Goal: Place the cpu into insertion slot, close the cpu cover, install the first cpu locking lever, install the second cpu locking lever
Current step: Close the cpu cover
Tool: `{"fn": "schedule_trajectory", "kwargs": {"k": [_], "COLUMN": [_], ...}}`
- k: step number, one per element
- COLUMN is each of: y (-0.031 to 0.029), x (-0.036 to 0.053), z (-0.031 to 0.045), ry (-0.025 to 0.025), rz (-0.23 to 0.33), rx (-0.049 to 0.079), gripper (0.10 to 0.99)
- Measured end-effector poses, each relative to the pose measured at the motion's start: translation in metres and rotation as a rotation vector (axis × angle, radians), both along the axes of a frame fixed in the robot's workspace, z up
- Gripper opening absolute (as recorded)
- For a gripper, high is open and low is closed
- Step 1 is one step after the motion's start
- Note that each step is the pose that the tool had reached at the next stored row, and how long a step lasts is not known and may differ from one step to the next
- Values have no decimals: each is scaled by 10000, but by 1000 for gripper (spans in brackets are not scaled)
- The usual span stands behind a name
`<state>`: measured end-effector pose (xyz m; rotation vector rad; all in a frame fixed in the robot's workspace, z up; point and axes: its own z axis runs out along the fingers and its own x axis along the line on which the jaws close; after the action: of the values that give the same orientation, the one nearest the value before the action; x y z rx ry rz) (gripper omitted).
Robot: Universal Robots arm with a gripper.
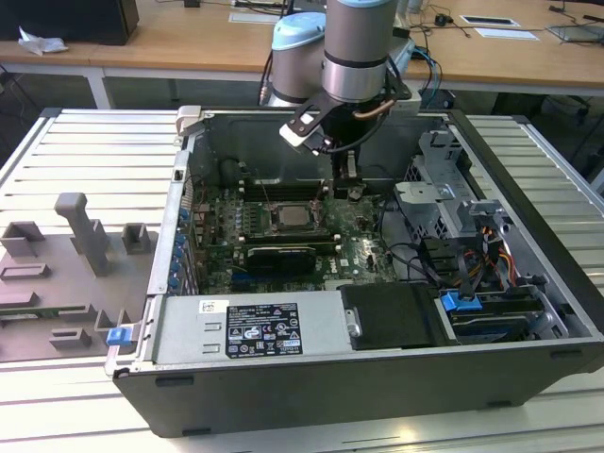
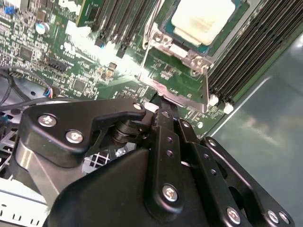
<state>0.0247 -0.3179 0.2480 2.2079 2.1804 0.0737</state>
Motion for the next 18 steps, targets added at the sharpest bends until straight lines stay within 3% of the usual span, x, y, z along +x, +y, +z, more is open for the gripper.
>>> {"fn": "schedule_trajectory", "kwargs": {"k": [9, 18], "y": [0, 1], "x": [-279, -419], "z": [-14, -69], "ry": [0, 8], "rz": [1, 4], "rx": [-1, -1], "gripper": [106, 106]}}
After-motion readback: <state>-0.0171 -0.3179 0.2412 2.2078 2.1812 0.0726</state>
